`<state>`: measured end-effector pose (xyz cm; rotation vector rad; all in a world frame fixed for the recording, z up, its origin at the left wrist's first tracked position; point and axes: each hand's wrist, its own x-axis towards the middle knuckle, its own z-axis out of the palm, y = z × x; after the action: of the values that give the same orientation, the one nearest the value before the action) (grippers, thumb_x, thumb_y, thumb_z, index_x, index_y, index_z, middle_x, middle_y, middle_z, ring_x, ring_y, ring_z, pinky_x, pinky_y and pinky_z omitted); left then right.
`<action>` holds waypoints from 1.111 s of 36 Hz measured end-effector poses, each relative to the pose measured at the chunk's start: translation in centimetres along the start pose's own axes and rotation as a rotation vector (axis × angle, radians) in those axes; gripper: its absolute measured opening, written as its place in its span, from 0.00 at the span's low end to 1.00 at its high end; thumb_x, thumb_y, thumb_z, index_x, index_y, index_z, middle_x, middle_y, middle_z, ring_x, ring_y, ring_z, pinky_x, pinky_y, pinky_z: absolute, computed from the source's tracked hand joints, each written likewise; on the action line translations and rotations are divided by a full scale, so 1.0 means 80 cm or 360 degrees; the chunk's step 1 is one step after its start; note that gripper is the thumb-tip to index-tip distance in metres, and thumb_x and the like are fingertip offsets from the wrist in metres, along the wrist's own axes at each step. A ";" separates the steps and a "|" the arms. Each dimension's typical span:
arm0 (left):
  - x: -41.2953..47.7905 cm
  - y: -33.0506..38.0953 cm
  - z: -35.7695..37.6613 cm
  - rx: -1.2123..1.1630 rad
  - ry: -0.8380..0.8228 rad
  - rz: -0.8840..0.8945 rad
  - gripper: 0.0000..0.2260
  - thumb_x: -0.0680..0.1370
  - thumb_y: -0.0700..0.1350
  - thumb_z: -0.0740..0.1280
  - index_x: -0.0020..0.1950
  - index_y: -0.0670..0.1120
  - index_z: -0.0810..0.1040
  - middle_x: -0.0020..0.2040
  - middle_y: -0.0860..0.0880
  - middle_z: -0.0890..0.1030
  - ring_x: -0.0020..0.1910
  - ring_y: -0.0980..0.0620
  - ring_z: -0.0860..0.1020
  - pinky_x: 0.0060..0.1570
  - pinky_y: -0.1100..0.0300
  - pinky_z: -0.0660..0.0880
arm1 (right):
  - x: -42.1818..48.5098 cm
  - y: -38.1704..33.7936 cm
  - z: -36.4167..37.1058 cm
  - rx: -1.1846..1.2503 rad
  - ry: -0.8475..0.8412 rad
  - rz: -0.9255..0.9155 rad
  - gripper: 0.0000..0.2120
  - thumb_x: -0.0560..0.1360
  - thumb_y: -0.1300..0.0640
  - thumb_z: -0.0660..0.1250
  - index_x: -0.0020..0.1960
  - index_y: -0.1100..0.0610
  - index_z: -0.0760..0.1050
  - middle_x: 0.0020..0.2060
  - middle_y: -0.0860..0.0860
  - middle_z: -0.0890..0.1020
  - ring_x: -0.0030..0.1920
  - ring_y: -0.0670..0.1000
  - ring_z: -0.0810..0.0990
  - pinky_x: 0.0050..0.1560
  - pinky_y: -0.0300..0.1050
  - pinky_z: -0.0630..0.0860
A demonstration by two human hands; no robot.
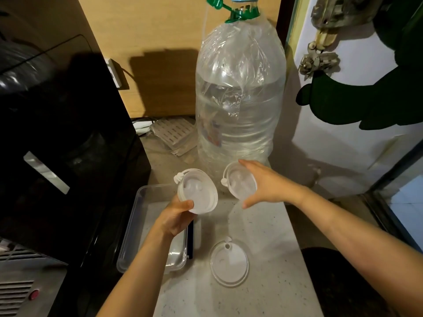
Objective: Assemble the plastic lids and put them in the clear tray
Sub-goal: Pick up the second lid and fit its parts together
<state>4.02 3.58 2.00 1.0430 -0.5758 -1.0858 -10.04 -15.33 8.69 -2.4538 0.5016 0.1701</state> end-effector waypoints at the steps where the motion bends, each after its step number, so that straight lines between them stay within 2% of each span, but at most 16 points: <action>1: 0.002 0.001 0.000 -0.0013 0.0019 0.0006 0.44 0.43 0.55 0.82 0.55 0.46 0.70 0.46 0.48 0.79 0.43 0.55 0.80 0.39 0.63 0.79 | 0.000 -0.007 -0.007 0.0020 0.0025 -0.0023 0.54 0.63 0.51 0.78 0.76 0.52 0.45 0.76 0.50 0.53 0.75 0.50 0.53 0.69 0.40 0.56; 6: 0.010 0.013 0.007 -0.0040 0.0007 0.0073 0.44 0.46 0.55 0.82 0.57 0.45 0.70 0.50 0.45 0.75 0.47 0.54 0.79 0.45 0.64 0.78 | -0.001 -0.042 -0.027 0.0128 0.0118 -0.0157 0.55 0.60 0.51 0.79 0.76 0.53 0.48 0.76 0.49 0.56 0.75 0.48 0.55 0.67 0.36 0.55; 11: 0.015 0.029 0.021 -0.0036 -0.0076 0.0136 0.51 0.53 0.55 0.81 0.68 0.38 0.60 0.59 0.41 0.73 0.59 0.46 0.73 0.57 0.58 0.74 | -0.002 -0.072 -0.026 0.0132 0.0114 -0.0248 0.55 0.60 0.50 0.79 0.76 0.53 0.49 0.75 0.49 0.58 0.74 0.48 0.58 0.65 0.34 0.55; 15: 0.017 0.034 0.024 -0.0049 -0.0118 0.0127 0.44 0.52 0.54 0.81 0.63 0.43 0.67 0.52 0.48 0.82 0.54 0.50 0.78 0.53 0.59 0.77 | 0.001 -0.086 -0.016 0.0092 0.0090 -0.0264 0.55 0.59 0.49 0.80 0.75 0.54 0.49 0.75 0.50 0.58 0.74 0.49 0.57 0.66 0.35 0.55; 18: 0.019 0.037 0.027 -0.0058 -0.0130 0.0141 0.44 0.51 0.54 0.81 0.62 0.44 0.69 0.51 0.49 0.83 0.53 0.51 0.79 0.52 0.59 0.78 | 0.003 -0.094 -0.013 0.0073 0.0090 -0.0262 0.56 0.59 0.49 0.80 0.75 0.54 0.49 0.74 0.51 0.60 0.74 0.49 0.58 0.67 0.36 0.56; 23: 0.019 0.041 0.032 -0.0039 -0.0176 0.0176 0.43 0.53 0.55 0.81 0.62 0.44 0.68 0.52 0.50 0.83 0.55 0.51 0.78 0.54 0.57 0.76 | 0.005 -0.102 -0.011 0.0084 0.0113 -0.0255 0.55 0.59 0.49 0.80 0.75 0.54 0.51 0.74 0.51 0.62 0.73 0.50 0.61 0.62 0.34 0.58; 29: 0.018 0.043 0.036 -0.0033 -0.0186 0.0194 0.40 0.52 0.55 0.81 0.59 0.45 0.71 0.50 0.50 0.84 0.53 0.52 0.79 0.53 0.59 0.78 | 0.000 -0.109 -0.014 0.0148 0.0134 -0.0303 0.48 0.59 0.52 0.80 0.72 0.53 0.58 0.70 0.51 0.67 0.68 0.49 0.66 0.58 0.34 0.61; 34: 0.018 0.043 0.035 -0.0029 -0.0171 0.0203 0.39 0.52 0.54 0.81 0.58 0.45 0.72 0.49 0.50 0.84 0.52 0.52 0.79 0.53 0.57 0.77 | -0.002 -0.112 -0.013 0.0205 0.0167 -0.0337 0.47 0.59 0.54 0.80 0.72 0.51 0.59 0.68 0.50 0.69 0.64 0.45 0.67 0.56 0.31 0.61; 40: 0.017 0.042 0.037 -0.0027 -0.0167 0.0217 0.37 0.52 0.53 0.82 0.56 0.46 0.74 0.48 0.50 0.84 0.51 0.52 0.80 0.52 0.56 0.77 | 0.007 -0.110 -0.005 0.0205 0.0211 -0.0248 0.50 0.56 0.50 0.81 0.71 0.53 0.60 0.67 0.52 0.71 0.65 0.51 0.70 0.61 0.40 0.67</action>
<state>3.65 1.51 6.18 0.9222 -0.7110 -1.0274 -6.07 -9.31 13.76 -2.3755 0.3632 -0.0874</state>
